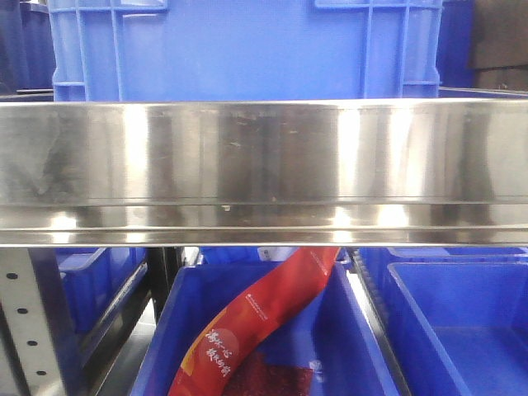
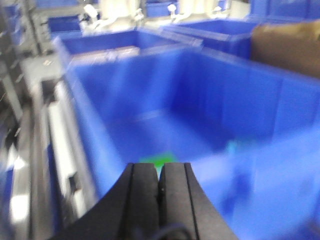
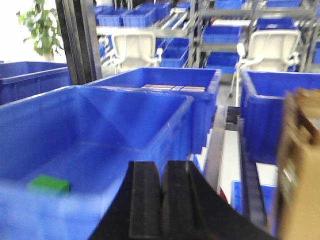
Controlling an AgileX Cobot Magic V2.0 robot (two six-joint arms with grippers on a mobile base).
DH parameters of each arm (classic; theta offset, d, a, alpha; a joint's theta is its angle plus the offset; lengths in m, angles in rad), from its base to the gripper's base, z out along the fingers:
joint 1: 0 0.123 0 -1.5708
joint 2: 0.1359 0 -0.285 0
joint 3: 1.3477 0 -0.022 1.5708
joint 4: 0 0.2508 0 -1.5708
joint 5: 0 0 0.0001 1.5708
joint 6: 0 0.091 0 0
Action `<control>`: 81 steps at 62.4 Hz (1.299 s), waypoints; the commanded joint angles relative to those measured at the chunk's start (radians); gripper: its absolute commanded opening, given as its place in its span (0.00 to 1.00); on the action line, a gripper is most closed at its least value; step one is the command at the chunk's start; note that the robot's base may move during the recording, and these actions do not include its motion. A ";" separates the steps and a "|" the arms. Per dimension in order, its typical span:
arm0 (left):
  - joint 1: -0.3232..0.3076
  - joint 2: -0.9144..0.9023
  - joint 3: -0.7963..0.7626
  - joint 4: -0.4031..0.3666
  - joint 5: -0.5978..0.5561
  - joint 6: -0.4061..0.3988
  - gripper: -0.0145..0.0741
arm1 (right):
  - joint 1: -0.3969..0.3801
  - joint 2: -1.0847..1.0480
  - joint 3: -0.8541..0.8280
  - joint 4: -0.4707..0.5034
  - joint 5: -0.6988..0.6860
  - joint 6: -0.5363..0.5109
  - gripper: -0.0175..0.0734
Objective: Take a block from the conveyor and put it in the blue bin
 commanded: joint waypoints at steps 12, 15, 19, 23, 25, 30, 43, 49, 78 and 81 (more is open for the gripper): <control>0.055 -0.339 0.321 -0.030 -0.036 -0.006 0.04 | -0.004 -0.395 0.315 -0.002 -0.025 -0.004 0.01; 0.057 -0.406 0.361 -0.030 -0.036 -0.006 0.04 | -0.004 -0.478 0.346 -0.002 -0.025 -0.004 0.01; 0.061 -0.474 0.380 -0.030 -0.032 -0.006 0.04 | -0.004 -0.544 0.365 -0.002 -0.020 -0.004 0.01; 0.061 -0.534 0.390 -0.030 -0.008 -0.006 0.04 | -0.004 -0.617 0.370 -0.002 0.014 -0.004 0.01; 0.061 -0.562 0.391 -0.030 -0.002 -0.006 0.04 | -0.004 -0.643 0.370 -0.002 0.030 -0.004 0.01; 0.061 -0.612 0.391 -0.030 0.008 -0.006 0.04 | -0.004 -0.702 0.370 -0.002 0.073 -0.004 0.01; 0.061 -0.686 0.391 -0.030 0.017 -0.006 0.04 | -0.004 -0.765 0.370 -0.002 0.107 -0.004 0.01; 0.061 -0.691 0.391 -0.030 0.017 -0.006 0.04 | -0.004 -0.765 0.370 -0.002 0.105 -0.004 0.01; 0.061 -0.691 0.391 -0.030 0.017 -0.006 0.04 | -0.004 -0.765 0.380 -0.008 0.145 -0.004 0.01; 0.061 -0.691 0.391 -0.030 0.017 -0.006 0.04 | -0.007 -0.765 0.395 -0.061 0.156 -0.004 0.01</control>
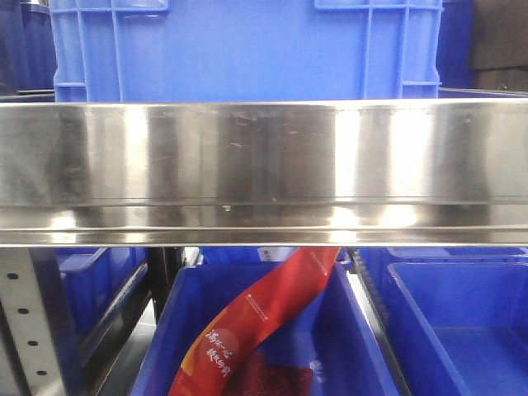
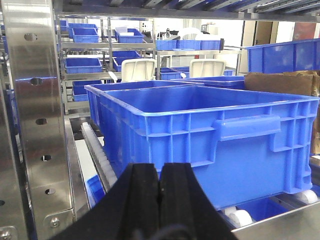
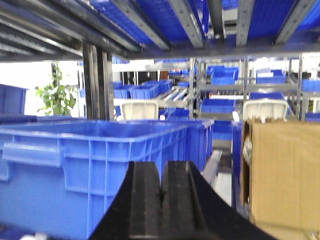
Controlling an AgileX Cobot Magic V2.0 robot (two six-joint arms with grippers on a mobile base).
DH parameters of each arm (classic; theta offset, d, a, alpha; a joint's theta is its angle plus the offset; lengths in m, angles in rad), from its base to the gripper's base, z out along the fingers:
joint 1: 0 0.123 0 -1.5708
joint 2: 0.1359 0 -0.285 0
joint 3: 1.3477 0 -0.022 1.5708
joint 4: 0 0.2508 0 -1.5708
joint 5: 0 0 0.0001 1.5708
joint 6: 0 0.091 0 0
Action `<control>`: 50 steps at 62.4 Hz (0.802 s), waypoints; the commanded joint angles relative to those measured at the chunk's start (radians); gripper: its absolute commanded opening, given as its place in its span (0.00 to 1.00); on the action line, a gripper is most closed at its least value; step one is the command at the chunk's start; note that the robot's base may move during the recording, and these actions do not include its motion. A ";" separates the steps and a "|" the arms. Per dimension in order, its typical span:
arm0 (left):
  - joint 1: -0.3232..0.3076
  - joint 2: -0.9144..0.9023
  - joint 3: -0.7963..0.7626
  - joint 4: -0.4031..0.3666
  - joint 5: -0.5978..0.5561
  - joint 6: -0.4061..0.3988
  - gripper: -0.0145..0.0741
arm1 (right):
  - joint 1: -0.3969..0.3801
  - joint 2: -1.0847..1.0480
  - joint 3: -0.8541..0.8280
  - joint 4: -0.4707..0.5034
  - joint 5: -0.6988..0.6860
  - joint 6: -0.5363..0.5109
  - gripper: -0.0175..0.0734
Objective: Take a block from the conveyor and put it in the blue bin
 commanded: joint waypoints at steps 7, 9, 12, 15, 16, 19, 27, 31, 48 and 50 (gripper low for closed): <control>0.003 -0.005 0.000 -0.009 -0.009 -0.006 0.04 | -0.029 -0.005 0.090 -0.149 0.007 -0.004 0.01; 0.003 -0.005 0.000 -0.009 -0.009 -0.006 0.04 | -0.043 -0.005 0.123 -0.149 -0.011 -0.004 0.01; 0.003 -0.005 0.000 -0.009 -0.009 -0.006 0.04 | -0.060 -0.005 0.161 -0.144 -0.059 -0.004 0.01; 0.003 -0.005 0.000 -0.009 -0.009 -0.006 0.04 | -0.084 -0.005 0.215 -0.129 -0.127 -0.004 0.01; 0.003 -0.005 0.000 -0.009 -0.009 -0.006 0.04 | -0.097 -0.005 0.232 -0.121 -0.151 -0.004 0.01; 0.003 -0.005 0.000 -0.009 -0.009 -0.006 0.04 | -0.127 -0.005 0.295 -0.089 -0.243 -0.004 0.01; 0.003 -0.005 0.000 -0.009 -0.009 -0.006 0.04 | -0.195 -0.005 0.404 -0.075 -0.343 -0.004 0.01; 0.003 -0.005 0.000 -0.009 -0.009 -0.006 0.04 | -0.218 -0.005 0.404 -0.075 -0.321 -0.004 0.01; 0.003 -0.005 0.000 -0.009 -0.009 -0.006 0.04 | -0.245 -0.005 0.404 -0.103 -0.275 0.110 0.01; 0.003 -0.005 0.000 -0.009 -0.009 -0.006 0.04 | -0.251 -0.005 0.404 -0.111 -0.275 0.147 0.01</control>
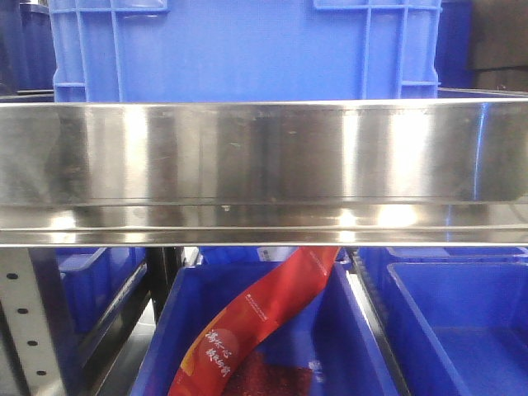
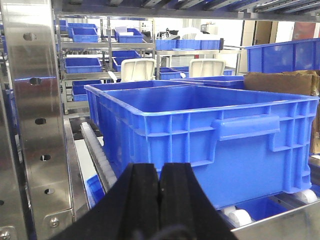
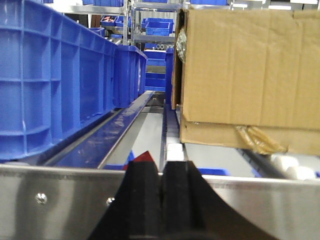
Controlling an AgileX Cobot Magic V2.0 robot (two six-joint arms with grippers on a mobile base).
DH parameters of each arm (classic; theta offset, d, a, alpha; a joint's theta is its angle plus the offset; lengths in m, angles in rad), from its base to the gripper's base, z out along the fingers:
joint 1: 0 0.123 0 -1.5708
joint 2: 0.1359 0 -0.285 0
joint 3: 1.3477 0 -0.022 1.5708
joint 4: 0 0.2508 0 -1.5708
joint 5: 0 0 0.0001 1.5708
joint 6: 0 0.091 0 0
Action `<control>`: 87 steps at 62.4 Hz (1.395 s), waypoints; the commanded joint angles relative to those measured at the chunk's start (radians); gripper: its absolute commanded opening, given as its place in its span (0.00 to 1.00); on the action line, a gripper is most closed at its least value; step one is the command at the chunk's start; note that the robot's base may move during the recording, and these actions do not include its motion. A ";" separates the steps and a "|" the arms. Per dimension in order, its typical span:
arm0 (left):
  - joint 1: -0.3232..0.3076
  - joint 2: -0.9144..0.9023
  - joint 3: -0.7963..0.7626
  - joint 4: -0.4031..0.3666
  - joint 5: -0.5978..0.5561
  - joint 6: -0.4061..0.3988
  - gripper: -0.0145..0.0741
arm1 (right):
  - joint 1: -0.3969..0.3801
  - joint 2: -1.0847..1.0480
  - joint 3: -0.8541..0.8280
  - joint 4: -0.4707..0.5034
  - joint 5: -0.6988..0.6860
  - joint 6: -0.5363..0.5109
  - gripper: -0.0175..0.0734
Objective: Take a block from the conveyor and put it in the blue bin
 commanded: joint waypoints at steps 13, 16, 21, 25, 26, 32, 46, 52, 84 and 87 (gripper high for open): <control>0.003 -0.005 -0.001 -0.009 -0.009 -0.006 0.04 | -0.022 -0.007 0.002 -0.047 -0.007 0.068 0.01; 0.003 -0.005 -0.001 -0.009 -0.009 -0.006 0.04 | -0.022 -0.007 0.002 -0.047 -0.007 0.046 0.01; 0.003 -0.005 -0.001 -0.009 -0.009 -0.006 0.04 | -0.022 -0.007 0.002 -0.047 -0.007 0.038 0.01; 0.003 -0.005 -0.001 -0.009 -0.009 -0.006 0.04 | -0.022 -0.007 0.002 -0.047 -0.007 0.038 0.01; 0.003 -0.005 -0.001 -0.009 -0.009 -0.006 0.04 | -0.022 -0.007 0.002 -0.047 -0.007 0.038 0.01; 0.003 -0.005 -0.001 -0.009 -0.009 -0.006 0.04 | -0.022 -0.007 0.002 -0.047 -0.007 0.038 0.01; 0.003 -0.005 -0.001 -0.009 -0.009 -0.006 0.04 | -0.022 -0.007 0.002 -0.047 -0.007 0.038 0.01; 0.003 -0.005 -0.001 -0.009 -0.009 -0.006 0.04 | -0.022 -0.007 0.002 -0.047 -0.007 0.038 0.01; 0.007 -0.008 -0.001 0.040 -0.038 -0.008 0.04 | -0.022 -0.007 0.002 -0.047 -0.007 0.038 0.01; 0.007 -0.010 0.007 0.047 -0.038 -0.008 0.04 | -0.022 -0.007 0.002 -0.047 -0.007 0.038 0.01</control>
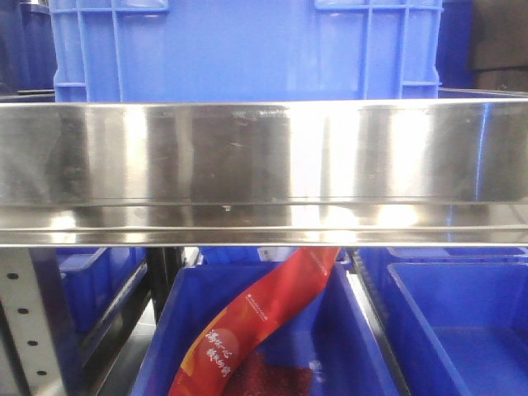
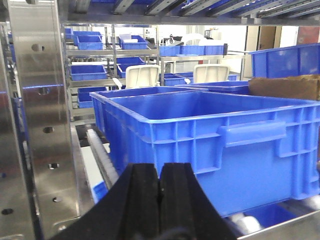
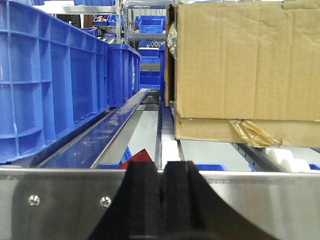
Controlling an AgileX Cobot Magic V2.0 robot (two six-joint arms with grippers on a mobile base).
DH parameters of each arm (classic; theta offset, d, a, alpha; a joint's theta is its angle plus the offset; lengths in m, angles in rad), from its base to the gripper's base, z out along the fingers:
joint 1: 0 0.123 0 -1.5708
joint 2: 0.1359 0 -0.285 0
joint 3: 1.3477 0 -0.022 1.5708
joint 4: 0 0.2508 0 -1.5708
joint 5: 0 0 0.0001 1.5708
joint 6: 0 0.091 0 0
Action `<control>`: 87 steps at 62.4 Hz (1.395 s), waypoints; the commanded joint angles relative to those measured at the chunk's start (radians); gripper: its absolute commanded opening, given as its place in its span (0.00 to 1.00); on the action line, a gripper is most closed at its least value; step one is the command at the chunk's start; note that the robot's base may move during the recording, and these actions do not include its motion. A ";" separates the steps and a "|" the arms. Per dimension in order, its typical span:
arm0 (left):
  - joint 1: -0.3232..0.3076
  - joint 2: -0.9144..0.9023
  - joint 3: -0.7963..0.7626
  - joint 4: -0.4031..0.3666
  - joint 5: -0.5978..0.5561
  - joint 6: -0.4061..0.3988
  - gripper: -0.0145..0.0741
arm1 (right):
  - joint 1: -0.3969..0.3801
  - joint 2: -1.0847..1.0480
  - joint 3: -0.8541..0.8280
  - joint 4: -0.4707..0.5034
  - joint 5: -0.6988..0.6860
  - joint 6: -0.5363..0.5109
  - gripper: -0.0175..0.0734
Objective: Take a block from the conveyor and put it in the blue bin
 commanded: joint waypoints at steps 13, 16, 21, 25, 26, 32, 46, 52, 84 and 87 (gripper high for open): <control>0.028 -0.037 0.145 0.162 -0.096 -0.103 0.04 | -0.004 -0.007 0.002 -0.007 -0.015 -0.006 0.01; 0.054 -0.068 0.209 0.250 -0.148 -0.280 0.04 | -0.004 -0.007 0.002 -0.007 -0.015 -0.006 0.01; 0.094 -0.124 0.300 0.351 -0.235 -0.415 0.04 | -0.004 -0.007 0.002 -0.007 -0.015 -0.006 0.01; 0.130 -0.166 0.358 0.361 -0.260 -0.417 0.04 | -0.004 -0.007 0.002 -0.007 -0.015 -0.006 0.01; 0.137 -0.181 0.371 0.361 -0.260 -0.417 0.04 | -0.004 -0.007 0.002 -0.007 -0.015 -0.006 0.01; 0.176 -0.225 0.457 0.361 -0.258 -0.417 0.04 | -0.004 -0.007 0.002 -0.007 -0.015 -0.006 0.01; 0.243 -0.225 0.517 0.335 -0.301 -0.411 0.04 | -0.004 -0.007 0.002 -0.007 -0.015 -0.006 0.01; 0.266 -0.225 0.517 0.297 -0.333 -0.331 0.04 | -0.004 -0.007 0.002 -0.007 -0.015 -0.006 0.01; 0.280 -0.225 0.517 0.257 -0.330 -0.272 0.04 | -0.004 -0.007 0.002 -0.007 -0.015 -0.006 0.01; 0.280 -0.225 0.517 0.257 -0.330 -0.272 0.04 | -0.004 -0.007 0.002 -0.007 -0.015 -0.006 0.01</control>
